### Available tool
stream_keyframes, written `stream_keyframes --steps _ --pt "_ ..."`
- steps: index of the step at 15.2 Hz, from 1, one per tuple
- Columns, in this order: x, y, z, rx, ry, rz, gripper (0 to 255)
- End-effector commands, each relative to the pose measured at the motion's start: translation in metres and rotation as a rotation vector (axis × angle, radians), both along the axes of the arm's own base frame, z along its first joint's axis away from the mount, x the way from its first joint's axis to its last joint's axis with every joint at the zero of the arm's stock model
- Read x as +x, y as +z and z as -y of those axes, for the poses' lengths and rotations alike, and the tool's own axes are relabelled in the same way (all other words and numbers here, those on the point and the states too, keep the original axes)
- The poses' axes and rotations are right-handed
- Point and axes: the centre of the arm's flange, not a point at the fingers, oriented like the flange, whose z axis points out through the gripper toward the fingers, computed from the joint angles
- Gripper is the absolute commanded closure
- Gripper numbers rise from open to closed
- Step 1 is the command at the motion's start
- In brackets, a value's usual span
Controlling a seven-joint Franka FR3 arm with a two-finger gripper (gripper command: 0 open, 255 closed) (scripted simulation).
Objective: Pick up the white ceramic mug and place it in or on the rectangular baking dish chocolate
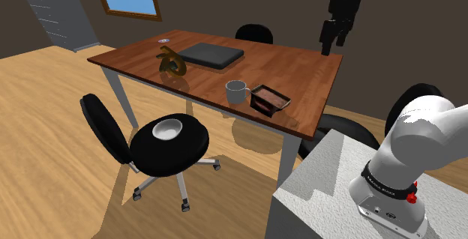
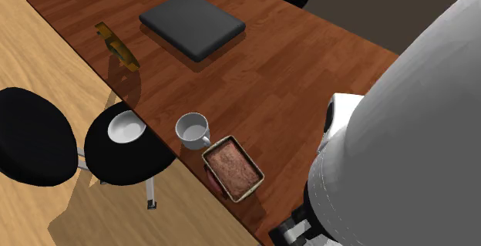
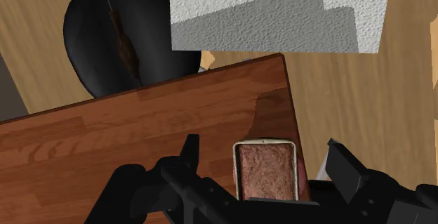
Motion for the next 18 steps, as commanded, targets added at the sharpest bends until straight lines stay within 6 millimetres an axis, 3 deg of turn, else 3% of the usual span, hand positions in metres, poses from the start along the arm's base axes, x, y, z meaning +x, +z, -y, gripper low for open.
stream_keyframes --steps 1,18 --pt "0.0 0.0 0.0 0.0 0.0 0.0 0" --pt "0.187 -0.113 -0.06 0.006 0.003 -0.022 0"
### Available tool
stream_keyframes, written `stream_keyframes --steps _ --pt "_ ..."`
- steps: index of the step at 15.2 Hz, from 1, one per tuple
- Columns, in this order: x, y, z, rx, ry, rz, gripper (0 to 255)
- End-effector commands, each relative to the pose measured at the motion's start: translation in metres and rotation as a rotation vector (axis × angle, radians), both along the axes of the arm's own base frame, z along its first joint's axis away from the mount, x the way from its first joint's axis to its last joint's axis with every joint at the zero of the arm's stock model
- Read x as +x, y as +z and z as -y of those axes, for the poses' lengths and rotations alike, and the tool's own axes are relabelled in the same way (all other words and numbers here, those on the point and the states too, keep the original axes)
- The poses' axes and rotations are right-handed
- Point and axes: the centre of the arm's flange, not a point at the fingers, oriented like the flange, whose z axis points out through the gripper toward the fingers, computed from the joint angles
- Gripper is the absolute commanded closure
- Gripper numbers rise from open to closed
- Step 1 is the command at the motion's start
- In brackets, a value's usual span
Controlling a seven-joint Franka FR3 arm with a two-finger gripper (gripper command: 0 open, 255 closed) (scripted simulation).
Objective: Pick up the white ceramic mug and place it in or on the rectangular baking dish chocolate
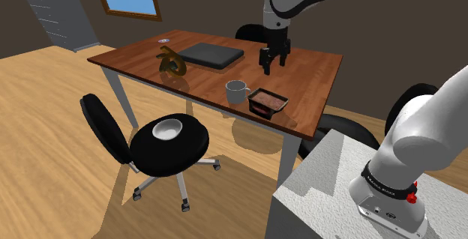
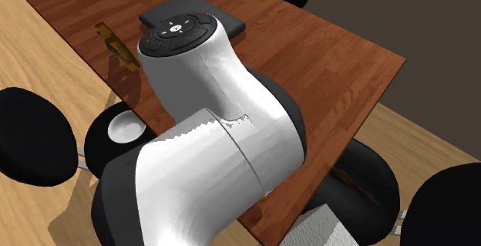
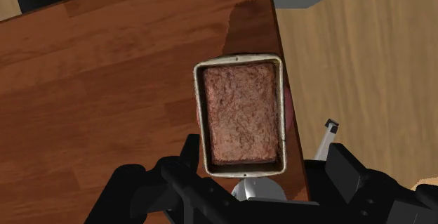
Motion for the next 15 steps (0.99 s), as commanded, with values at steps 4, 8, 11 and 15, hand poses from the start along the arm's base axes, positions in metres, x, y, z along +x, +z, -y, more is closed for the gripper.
stream_keyframes --steps 4,8,11,15 --pt "0.057 -0.037 -0.017 0.002 0.001 -0.006 0" --pt "0.1 -0.064 -0.032 0.003 0.001 -0.011 0" --pt "0.133 -0.085 -0.043 0.004 0.002 -0.015 0" --pt "0.176 -0.112 -0.057 0.006 0.003 -0.02 0"
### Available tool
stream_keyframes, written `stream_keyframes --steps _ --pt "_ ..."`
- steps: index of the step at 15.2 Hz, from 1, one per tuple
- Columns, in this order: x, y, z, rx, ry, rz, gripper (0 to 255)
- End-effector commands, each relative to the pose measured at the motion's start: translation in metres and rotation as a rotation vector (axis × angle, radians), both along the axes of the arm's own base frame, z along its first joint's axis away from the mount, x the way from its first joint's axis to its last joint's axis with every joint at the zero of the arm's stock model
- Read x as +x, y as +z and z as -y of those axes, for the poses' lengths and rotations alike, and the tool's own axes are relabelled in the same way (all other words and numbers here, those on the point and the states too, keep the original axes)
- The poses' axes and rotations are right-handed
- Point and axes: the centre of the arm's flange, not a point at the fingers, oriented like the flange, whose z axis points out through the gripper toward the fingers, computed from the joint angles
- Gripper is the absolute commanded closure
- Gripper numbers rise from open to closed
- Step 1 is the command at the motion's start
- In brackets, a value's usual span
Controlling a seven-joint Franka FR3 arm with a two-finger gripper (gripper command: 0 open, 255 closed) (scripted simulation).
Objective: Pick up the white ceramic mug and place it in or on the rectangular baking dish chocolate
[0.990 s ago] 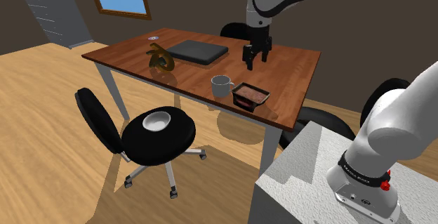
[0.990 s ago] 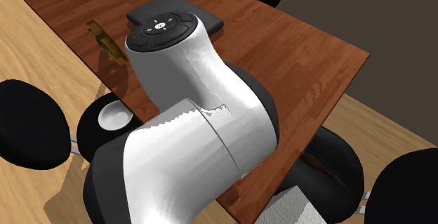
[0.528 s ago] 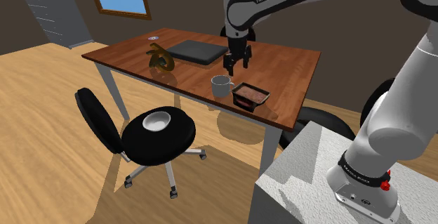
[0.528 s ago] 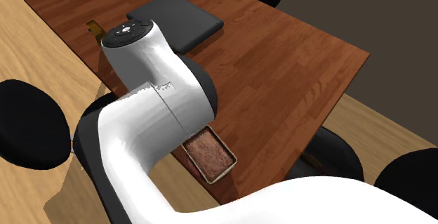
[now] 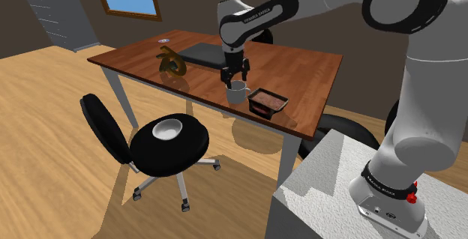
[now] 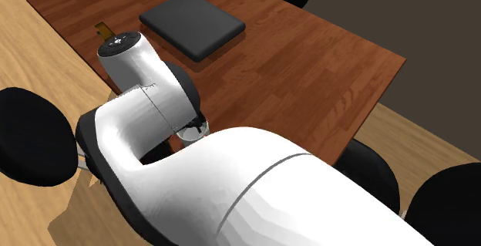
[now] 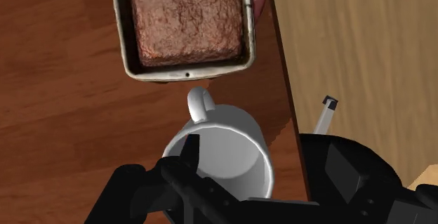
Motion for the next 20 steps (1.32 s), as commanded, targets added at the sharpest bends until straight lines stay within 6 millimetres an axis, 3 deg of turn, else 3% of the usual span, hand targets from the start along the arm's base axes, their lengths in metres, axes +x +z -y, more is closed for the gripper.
stream_keyframes --steps 1,3,11,19,20 --pt "0.026 -0.015 -0.006 0.001 0.0 -0.002 0" --pt "0.048 -0.029 -0.013 0.002 0.0 -0.005 0" --pt "0.045 -0.069 -0.011 0.002 0.0 -0.005 0" --pt "0.045 -0.069 -0.011 0.002 0.0 -0.005 0" --pt "0.045 -0.069 -0.011 0.002 0.0 -0.005 255"
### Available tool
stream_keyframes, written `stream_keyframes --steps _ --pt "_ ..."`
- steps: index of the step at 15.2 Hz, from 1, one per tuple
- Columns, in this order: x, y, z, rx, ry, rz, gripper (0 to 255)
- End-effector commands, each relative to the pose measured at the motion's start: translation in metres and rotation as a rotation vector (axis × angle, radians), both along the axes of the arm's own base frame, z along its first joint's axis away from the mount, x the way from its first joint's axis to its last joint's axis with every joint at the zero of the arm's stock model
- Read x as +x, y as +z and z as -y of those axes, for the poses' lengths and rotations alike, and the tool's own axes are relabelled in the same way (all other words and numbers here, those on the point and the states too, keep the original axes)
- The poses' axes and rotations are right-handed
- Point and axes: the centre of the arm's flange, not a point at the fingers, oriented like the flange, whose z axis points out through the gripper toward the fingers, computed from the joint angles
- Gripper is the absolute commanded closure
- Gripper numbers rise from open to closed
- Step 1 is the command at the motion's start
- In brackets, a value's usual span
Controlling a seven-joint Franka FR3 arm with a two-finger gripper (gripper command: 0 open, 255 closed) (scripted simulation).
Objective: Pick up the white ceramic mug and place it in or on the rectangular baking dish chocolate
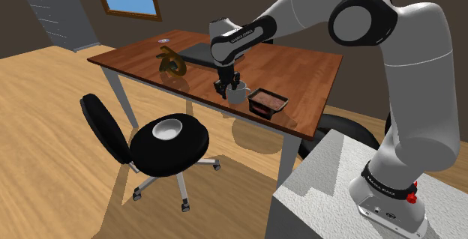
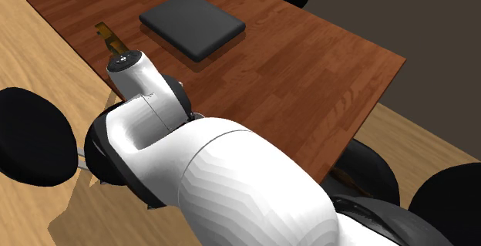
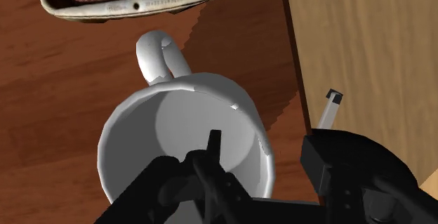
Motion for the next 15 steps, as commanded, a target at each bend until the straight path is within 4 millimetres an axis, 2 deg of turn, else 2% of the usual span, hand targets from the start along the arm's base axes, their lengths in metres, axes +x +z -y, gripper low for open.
stream_keyframes --steps 1,9,15 --pt "0.0 0.0 0.0 0.0 0.0 0.0 255" --pt "0.0 0.0 0.0 0.0 0.0 0.0 255" --pt "0.0 0.032 0.0 0.0 0.0 0.0 255"
